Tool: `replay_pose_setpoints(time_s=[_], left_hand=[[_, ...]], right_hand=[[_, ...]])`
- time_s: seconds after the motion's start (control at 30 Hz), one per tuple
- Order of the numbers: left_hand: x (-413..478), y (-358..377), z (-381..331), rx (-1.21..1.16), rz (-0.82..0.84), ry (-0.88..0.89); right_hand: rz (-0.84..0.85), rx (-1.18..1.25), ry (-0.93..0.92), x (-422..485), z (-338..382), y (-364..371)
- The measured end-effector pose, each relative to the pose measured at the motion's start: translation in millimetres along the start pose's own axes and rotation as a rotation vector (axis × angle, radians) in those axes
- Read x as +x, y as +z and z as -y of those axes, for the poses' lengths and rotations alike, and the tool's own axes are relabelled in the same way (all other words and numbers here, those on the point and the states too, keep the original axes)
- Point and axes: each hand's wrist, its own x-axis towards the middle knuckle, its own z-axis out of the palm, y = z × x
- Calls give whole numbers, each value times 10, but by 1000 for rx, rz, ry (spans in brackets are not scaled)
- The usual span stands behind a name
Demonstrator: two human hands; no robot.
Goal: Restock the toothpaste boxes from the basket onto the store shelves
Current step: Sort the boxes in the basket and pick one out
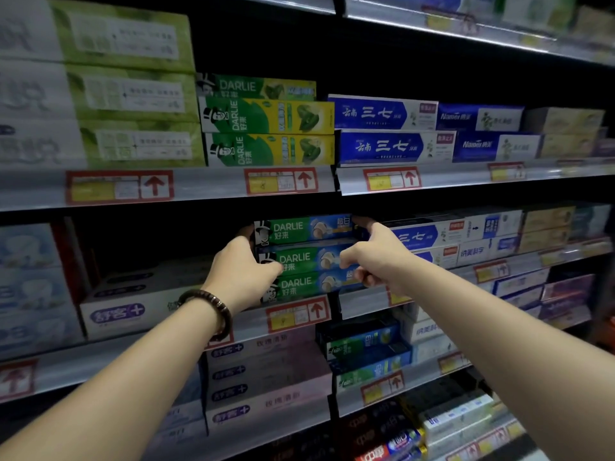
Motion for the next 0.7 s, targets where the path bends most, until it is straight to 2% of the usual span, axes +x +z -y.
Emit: replay_pose_setpoints(time_s=[0.33,0.7], left_hand=[[-31,-10,-50,17,-48,-11],[-74,41,-67,-94,-70,23]], right_hand=[[1,-16,-15,-23,20,-2],[23,-9,-1,-15,9,19]])
